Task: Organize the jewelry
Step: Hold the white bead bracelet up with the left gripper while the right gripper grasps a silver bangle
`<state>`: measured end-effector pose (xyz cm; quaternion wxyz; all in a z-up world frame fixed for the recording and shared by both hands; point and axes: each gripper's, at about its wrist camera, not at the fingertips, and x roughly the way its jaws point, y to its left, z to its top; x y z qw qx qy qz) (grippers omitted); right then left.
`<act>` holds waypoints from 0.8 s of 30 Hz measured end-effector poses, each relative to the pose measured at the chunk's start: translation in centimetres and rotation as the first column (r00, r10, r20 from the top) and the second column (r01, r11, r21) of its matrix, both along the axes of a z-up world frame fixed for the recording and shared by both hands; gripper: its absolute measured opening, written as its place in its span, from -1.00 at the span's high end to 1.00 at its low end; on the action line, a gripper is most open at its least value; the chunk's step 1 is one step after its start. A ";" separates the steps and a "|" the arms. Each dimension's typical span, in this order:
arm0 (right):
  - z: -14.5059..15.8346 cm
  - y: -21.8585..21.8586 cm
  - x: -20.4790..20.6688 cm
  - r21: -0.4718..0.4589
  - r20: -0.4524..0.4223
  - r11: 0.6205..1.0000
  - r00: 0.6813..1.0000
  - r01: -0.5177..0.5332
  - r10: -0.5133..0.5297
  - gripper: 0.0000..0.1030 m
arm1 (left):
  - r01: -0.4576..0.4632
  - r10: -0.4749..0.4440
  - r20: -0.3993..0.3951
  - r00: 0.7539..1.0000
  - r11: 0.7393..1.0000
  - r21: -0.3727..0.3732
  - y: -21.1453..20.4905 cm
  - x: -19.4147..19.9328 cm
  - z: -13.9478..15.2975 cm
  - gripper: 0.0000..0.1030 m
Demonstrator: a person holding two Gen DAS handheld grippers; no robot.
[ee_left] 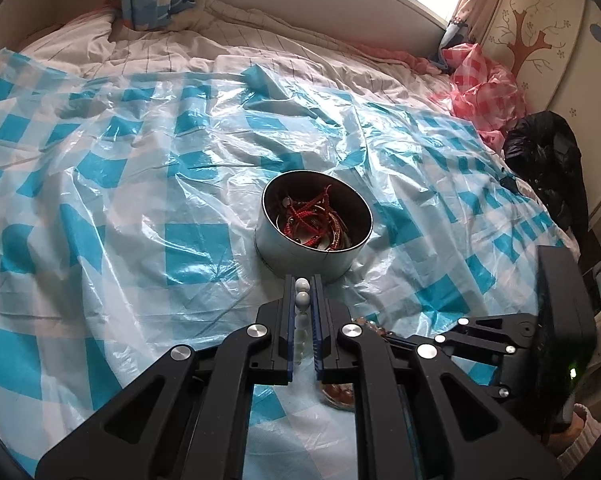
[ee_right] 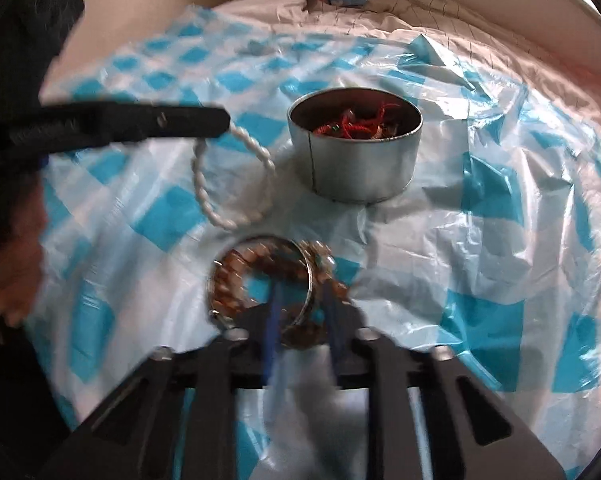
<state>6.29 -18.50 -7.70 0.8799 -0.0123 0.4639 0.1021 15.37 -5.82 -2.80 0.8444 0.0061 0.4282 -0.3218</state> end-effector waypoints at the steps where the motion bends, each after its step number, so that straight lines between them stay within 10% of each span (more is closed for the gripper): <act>1: 0.2 0.3 -0.2 -0.031 0.016 1.000 1.000 0.002 -0.001 0.88 | 0.000 0.000 0.001 1.000 1.000 -0.003 0.0 0.0 0.1 0.87; 11: 3.7 -3.9 -1.6 0.118 0.159 0.987 0.979 0.106 -0.124 0.90 | 0.011 -0.010 0.019 1.000 0.998 -0.056 -0.3 -0.3 1.5 0.87; 24: 4.0 -9.8 -1.1 0.463 0.116 0.864 0.953 0.199 -0.281 0.90 | 0.030 -0.023 0.060 0.998 0.993 -0.113 -1.7 -1.0 3.3 0.87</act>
